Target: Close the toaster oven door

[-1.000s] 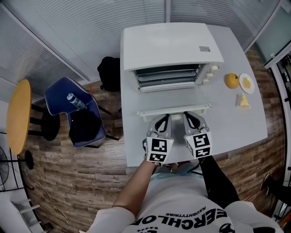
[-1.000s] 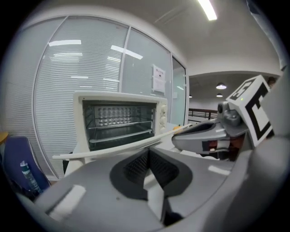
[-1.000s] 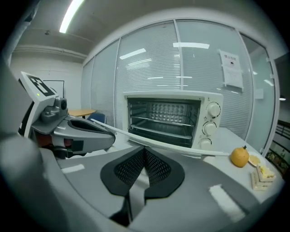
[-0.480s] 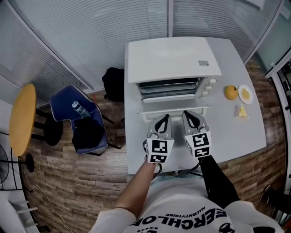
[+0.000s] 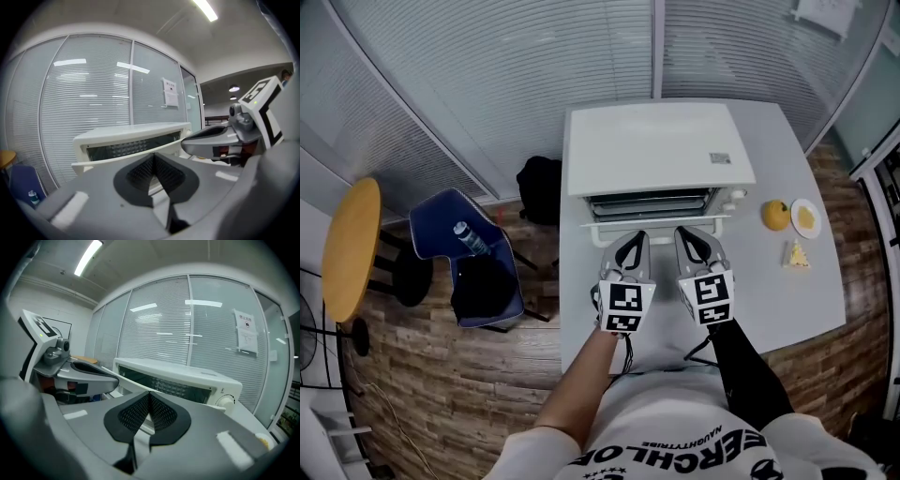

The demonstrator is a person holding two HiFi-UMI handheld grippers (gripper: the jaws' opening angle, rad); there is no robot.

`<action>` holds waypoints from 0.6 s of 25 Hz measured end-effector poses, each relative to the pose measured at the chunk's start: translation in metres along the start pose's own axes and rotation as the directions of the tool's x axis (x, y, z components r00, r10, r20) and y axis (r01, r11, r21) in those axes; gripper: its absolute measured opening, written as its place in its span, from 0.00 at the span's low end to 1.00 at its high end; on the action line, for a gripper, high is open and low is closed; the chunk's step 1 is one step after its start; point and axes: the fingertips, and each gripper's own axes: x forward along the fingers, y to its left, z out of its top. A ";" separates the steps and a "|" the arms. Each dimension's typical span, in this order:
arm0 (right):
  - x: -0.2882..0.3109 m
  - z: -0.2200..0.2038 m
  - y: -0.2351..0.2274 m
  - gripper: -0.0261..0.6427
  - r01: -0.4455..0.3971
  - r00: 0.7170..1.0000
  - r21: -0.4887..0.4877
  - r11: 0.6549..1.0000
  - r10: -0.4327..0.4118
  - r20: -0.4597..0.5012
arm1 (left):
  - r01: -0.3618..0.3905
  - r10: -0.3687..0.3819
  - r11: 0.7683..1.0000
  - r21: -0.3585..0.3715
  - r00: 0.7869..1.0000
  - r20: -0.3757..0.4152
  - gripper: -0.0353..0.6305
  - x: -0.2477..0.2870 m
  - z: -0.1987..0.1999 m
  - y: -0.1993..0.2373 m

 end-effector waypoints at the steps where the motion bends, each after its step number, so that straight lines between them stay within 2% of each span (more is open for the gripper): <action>1: 0.002 0.004 -0.003 0.04 0.001 1.000 -0.007 1.000 -0.001 0.009 | -0.005 0.005 1.000 0.006 1.000 0.002 0.14 0.004 0.004 0.004; 9: 0.008 0.021 -0.032 0.04 0.026 0.999 0.001 1.000 -0.026 0.045 | -0.017 0.019 0.998 0.053 0.999 -0.039 0.14 0.042 0.028 0.032; 15: 0.006 0.026 -0.045 0.04 0.039 0.997 0.016 0.999 -0.040 0.065 | -0.018 0.019 0.999 0.032 0.999 -0.036 0.14 0.048 0.032 0.033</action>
